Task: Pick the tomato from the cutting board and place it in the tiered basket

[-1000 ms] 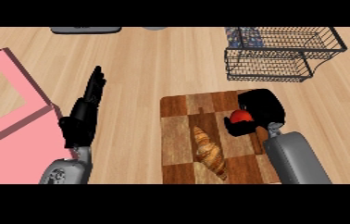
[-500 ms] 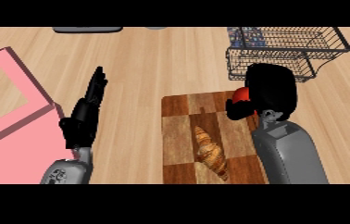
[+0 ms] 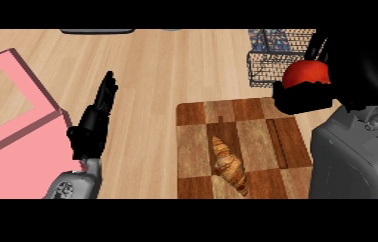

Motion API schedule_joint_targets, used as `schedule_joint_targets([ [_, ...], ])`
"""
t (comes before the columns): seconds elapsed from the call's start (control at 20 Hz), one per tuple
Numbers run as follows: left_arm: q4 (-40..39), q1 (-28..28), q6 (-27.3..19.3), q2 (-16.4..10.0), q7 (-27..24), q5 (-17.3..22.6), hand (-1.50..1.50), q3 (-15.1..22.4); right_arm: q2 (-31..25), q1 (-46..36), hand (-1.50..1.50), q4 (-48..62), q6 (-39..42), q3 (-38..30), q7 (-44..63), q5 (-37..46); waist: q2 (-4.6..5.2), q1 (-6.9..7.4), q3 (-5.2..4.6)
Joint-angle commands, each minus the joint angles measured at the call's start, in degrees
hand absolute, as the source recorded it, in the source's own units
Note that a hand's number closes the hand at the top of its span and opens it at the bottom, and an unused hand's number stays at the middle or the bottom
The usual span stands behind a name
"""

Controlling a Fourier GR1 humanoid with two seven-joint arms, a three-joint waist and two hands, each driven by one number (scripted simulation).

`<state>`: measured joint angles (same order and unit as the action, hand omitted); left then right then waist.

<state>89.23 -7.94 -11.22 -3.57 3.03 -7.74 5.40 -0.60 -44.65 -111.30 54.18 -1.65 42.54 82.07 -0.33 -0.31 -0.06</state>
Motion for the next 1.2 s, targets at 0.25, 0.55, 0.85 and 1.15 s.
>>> schedule_joint_targets([
  [0.25, 0.0, 0.8, 0.2, 0.8, -1.4, -0.7, 0.00, 0.8, 0.6, -12.4, 1.50, 5.8, -3.3, -14.5, 6.5, -12.3, 0.33, 0.93, 0.04],
  [0.55, 2.0, -0.8, -0.3, 1.4, 2.5, -1.4, 0.00, 1.0, -7.0, -15.4, 1.50, 20.2, -12.2, -16.9, 1.1, -10.7, 0.51, 1.00, 0.05],
  [0.85, 0.8, -2.5, -0.4, 1.4, 2.4, -2.0, 0.00, 0.4, -14.3, -12.4, 1.50, 29.2, -18.7, -15.1, -5.5, -10.0, 0.50, 0.80, 0.07],
  [1.15, -0.7, 0.5, 1.3, 1.2, -1.4, -0.6, 0.00, -0.2, -19.1, -12.7, 1.50, 39.9, -27.7, -13.8, -10.2, -8.2, 0.58, 1.01, 0.04],
])
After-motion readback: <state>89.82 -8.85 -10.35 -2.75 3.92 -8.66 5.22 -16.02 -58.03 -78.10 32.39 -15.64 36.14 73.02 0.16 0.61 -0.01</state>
